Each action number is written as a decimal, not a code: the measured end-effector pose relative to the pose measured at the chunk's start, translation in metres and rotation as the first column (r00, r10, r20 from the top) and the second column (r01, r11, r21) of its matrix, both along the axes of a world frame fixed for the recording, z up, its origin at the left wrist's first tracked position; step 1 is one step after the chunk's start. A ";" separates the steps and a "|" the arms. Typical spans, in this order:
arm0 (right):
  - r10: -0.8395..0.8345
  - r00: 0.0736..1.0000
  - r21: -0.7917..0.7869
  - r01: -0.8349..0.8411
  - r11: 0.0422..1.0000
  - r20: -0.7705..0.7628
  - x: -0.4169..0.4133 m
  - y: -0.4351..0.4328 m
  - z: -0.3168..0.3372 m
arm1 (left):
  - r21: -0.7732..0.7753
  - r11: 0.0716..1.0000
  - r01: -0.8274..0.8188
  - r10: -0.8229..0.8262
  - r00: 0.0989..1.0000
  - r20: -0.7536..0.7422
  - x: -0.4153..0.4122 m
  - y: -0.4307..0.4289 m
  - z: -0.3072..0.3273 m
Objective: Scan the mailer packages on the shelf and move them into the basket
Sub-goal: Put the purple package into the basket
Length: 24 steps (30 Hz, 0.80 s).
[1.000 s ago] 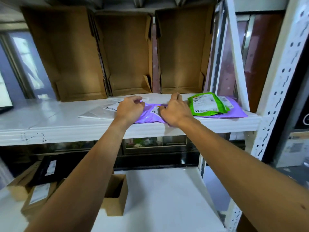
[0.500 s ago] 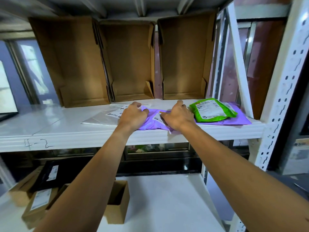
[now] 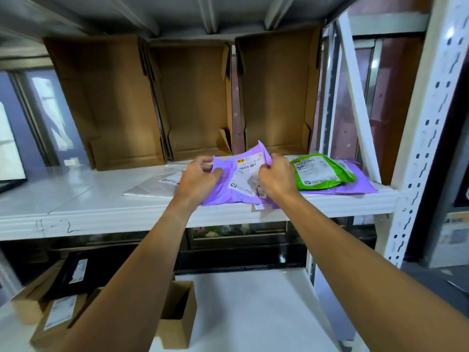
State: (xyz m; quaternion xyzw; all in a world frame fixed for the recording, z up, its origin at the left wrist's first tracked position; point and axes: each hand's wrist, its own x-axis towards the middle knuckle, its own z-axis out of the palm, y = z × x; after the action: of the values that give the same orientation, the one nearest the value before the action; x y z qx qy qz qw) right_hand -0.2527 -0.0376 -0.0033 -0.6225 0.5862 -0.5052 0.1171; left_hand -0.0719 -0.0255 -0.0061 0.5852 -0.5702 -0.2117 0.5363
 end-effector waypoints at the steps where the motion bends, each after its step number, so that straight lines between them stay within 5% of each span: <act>1: -0.003 1.000 -0.038 0.004 0.999 0.025 -0.001 0.000 -0.001 | 0.008 1.000 -0.002 0.002 1.000 0.025 -0.003 0.001 0.002; 7: 0.008 0.990 -0.139 0.011 0.990 0.139 -0.002 0.010 -0.006 | -0.057 0.996 0.075 -0.077 0.996 -0.051 -0.013 0.025 0.008; 24: 0.108 0.992 -0.300 -0.083 0.950 0.068 -0.011 0.071 -0.030 | -0.017 0.945 0.327 -0.316 0.895 -0.315 -0.036 0.123 -0.041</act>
State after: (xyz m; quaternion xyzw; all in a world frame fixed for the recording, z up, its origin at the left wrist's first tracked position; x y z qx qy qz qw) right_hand -0.2642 0.0337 -0.0335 -0.6389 0.4676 -0.6066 0.0714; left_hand -0.1077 0.0979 -0.0468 0.4514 -0.5627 -0.3978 0.5669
